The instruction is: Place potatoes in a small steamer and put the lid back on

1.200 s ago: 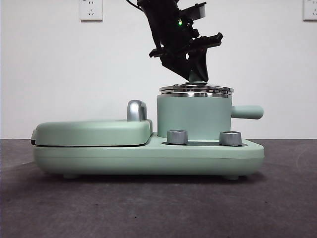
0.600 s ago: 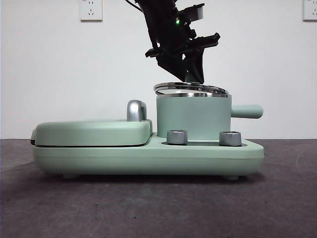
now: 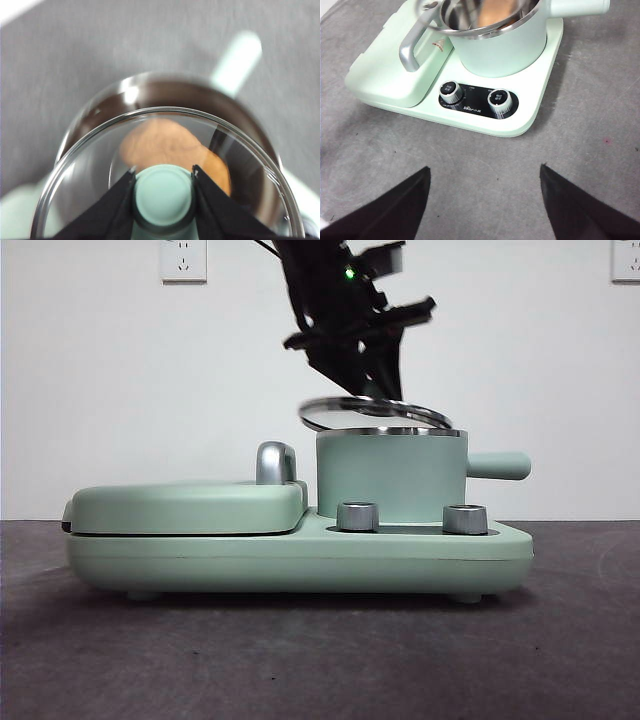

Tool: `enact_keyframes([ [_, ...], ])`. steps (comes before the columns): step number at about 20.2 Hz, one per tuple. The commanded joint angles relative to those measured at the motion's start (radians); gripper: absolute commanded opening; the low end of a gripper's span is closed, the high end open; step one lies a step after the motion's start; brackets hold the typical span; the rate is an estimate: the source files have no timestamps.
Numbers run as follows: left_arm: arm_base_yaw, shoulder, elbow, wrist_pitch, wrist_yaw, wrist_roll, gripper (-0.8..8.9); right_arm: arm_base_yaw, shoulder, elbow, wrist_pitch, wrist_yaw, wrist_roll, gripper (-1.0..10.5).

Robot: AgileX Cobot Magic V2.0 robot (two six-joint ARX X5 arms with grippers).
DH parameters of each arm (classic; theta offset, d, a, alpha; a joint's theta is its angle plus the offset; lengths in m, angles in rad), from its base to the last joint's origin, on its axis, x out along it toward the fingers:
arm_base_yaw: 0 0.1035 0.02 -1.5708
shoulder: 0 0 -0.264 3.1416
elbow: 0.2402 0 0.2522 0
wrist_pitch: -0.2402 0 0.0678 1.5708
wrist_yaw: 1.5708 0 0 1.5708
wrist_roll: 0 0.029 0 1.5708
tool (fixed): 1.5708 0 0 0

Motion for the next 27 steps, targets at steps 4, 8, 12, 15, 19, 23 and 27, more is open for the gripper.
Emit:
enact_keyframes([
  [4,0.001,-0.192,-0.004,-0.032,0.063,-0.043,0.15,0.007,0.004,0.003,0.041,0.002,0.006,3.4],
  [8,-0.003,-0.324,-0.158,0.056,0.103,-0.051,0.15,0.007,0.004,0.003,0.051,0.000,0.006,3.4],
  [12,-0.004,-0.460,-0.535,0.490,0.112,-0.125,0.15,0.007,0.004,0.003,0.051,0.001,0.006,3.4],
  [15,-0.005,-0.446,-0.677,0.763,0.087,-0.156,0.15,0.007,0.004,0.003,0.051,0.001,0.006,3.4],
  [19,-0.005,-0.392,-0.685,0.820,0.042,-0.142,0.14,0.007,0.004,0.003,0.051,0.001,0.006,3.4],
  [23,-0.002,-0.344,-0.681,0.811,0.041,-0.141,0.15,0.007,0.004,0.003,0.051,0.001,0.006,3.4],
  [27,0.000,-0.316,-0.668,0.808,0.041,-0.123,0.15,0.007,0.004,0.003,0.051,0.003,0.006,3.4],
])
